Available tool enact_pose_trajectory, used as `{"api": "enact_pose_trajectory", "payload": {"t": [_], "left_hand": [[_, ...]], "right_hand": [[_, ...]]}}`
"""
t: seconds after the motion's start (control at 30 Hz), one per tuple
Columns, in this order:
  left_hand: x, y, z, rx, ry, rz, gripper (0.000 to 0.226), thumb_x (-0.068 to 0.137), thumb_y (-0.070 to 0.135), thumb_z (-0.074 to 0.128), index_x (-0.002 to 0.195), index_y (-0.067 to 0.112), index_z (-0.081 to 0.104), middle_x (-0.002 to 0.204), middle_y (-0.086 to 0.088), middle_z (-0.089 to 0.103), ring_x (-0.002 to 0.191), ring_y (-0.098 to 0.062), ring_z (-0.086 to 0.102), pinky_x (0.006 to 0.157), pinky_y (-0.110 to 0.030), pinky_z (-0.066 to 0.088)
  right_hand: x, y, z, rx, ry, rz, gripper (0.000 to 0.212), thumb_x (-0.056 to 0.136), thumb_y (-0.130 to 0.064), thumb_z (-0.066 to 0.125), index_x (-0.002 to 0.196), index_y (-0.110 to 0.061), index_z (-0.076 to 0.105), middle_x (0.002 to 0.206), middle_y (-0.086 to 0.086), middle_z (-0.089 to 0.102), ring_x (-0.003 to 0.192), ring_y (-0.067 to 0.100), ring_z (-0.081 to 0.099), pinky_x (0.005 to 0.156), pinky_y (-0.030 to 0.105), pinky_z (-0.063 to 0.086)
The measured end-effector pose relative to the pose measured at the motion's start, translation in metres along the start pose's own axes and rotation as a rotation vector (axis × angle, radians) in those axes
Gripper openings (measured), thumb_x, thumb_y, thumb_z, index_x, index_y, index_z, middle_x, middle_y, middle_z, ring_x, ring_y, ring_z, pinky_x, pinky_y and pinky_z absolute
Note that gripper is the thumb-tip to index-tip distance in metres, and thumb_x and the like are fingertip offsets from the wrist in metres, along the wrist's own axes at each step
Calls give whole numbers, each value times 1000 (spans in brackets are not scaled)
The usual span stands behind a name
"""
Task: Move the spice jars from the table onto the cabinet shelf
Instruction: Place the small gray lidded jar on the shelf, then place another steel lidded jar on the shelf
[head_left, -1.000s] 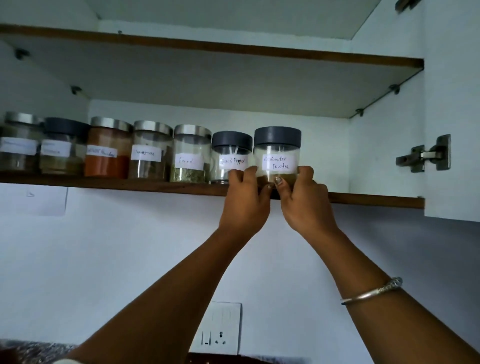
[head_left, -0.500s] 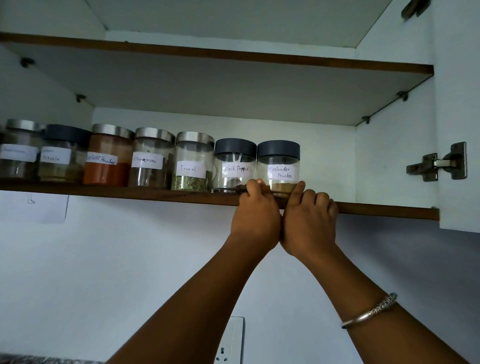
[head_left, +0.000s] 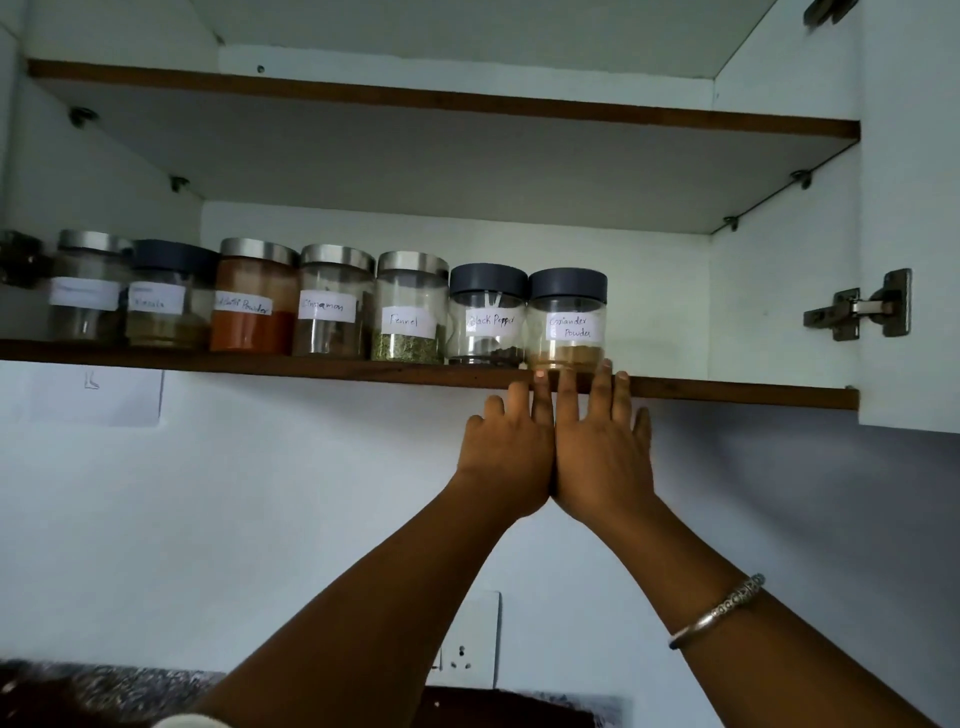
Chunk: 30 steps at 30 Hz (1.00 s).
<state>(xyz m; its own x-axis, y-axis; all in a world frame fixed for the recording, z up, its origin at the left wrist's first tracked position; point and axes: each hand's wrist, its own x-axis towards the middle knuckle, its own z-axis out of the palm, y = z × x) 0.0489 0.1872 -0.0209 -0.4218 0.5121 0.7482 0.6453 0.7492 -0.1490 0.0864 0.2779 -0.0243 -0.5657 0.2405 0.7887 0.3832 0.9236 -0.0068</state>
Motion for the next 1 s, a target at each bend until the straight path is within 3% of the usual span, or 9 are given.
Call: {"api": "enact_pose_trajectory", "payload": {"t": [0.13, 0.33, 0.47, 0.6, 0.77, 0.9, 1.0], "left_hand": [[-42, -30, 12, 46, -101, -7, 93, 83, 38, 58, 148, 8, -2, 145, -18, 23, 122, -36, 39, 95, -44, 41], [-129, -101, 17, 101, -257, -71, 99, 78, 35, 60, 148, 9, -6, 151, -18, 14, 125, -37, 38, 92, -43, 44], [-206, -155, 21, 66, -430, -136, 99, 79, 41, 60, 148, 10, -4, 149, -18, 13, 127, -38, 34, 96, -48, 43], [-302, -209, 23, 62, -619, -217, 92, 80, 43, 59, 148, 12, 4, 146, -15, 21, 128, -40, 35, 98, -52, 43], [-413, -260, 22, 6, -793, -413, 93, 79, 39, 65, 148, 18, 6, 147, -15, 21, 130, -39, 33, 100, -52, 41], [-482, -290, 23, -44, -882, -546, 91, 78, 40, 67, 147, 23, 11, 146, -12, 25, 129, -36, 36, 99, -48, 41], [-526, -311, 26, -82, -973, -682, 89, 78, 37, 67, 147, 27, 11, 146, -13, 25, 129, -36, 34, 101, -49, 41]], "right_hand": [[-31, -33, 16, 79, -135, -106, 104, 83, -45, 61, 145, -22, -19, 153, 14, -25, 140, 38, -20, 114, 50, 9], [-82, -109, 34, 208, -328, -270, 92, 87, -52, 50, 148, -20, -11, 155, 11, -19, 141, 36, -19, 114, 51, 14], [-127, -175, 56, 252, -576, -362, 84, 88, -53, 48, 148, -23, -1, 158, 10, -2, 143, 37, -4, 113, 55, 13], [-187, -251, 82, 320, -756, -545, 84, 84, -58, 51, 146, -18, 13, 153, 12, 19, 138, 36, 21, 109, 54, 27], [-274, -340, 110, 455, -992, -683, 80, 87, -56, 47, 147, -18, 10, 152, 13, 21, 137, 36, 23, 109, 50, 31], [-335, -393, 124, 569, -1050, -733, 72, 90, -41, 51, 146, -14, 16, 146, 15, 32, 131, 36, 30, 104, 43, 32], [-365, -424, 135, 615, -1103, -807, 70, 92, -36, 48, 146, -7, 14, 142, 19, 37, 128, 35, 35, 108, 41, 23]]}}
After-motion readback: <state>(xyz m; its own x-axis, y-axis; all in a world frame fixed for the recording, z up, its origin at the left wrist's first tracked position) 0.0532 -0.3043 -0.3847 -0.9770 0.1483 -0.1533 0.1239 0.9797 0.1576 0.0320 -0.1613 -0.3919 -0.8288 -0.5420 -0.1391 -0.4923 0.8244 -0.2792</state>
